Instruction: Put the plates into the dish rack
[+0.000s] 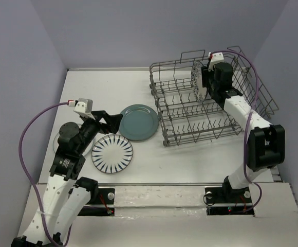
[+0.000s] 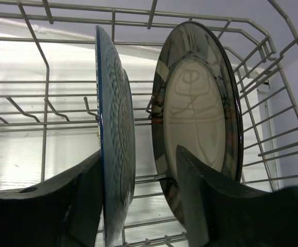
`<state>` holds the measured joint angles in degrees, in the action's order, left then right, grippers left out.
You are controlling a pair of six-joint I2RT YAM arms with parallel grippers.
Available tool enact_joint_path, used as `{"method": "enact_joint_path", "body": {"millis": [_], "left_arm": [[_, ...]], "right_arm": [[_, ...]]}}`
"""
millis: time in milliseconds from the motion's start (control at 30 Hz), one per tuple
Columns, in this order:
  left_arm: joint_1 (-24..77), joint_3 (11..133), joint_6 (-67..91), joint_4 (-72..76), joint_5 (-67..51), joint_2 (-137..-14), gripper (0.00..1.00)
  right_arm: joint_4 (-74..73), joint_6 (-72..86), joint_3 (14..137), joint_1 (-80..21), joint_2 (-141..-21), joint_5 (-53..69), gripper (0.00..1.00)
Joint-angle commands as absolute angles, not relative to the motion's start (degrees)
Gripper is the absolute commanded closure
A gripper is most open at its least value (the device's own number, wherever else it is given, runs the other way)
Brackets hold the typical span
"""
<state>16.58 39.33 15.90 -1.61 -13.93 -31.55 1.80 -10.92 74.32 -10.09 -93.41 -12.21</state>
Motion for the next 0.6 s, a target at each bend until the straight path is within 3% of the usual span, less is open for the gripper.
{"method": "enact_joint_path", "body": {"millis": [0, 200, 333, 567], "left_arm": [[16.61, 39.64, 15.21, -2.11, -11.34, -35.41, 0.01], [15.91, 40.08, 15.03, -3.86, -7.57, -39.63, 0.01], [15.64, 40.87, 14.94, -4.92, -5.98, -45.34, 0.01], [15.47, 44.56, 14.94, -6.50, -5.80, -56.76, 0.01]], "right_arm": [[5.01, -6.08, 76.99, -9.67, -91.76, -12.31, 0.38], [2.99, 2.62, 76.47, -9.67, -87.37, -9.33, 0.27], [1.58, 9.39, 73.48, -9.67, -82.28, -5.90, 0.25], [2.72, 22.04, 58.47, -9.67, -65.67, 3.59, 0.23]]}}
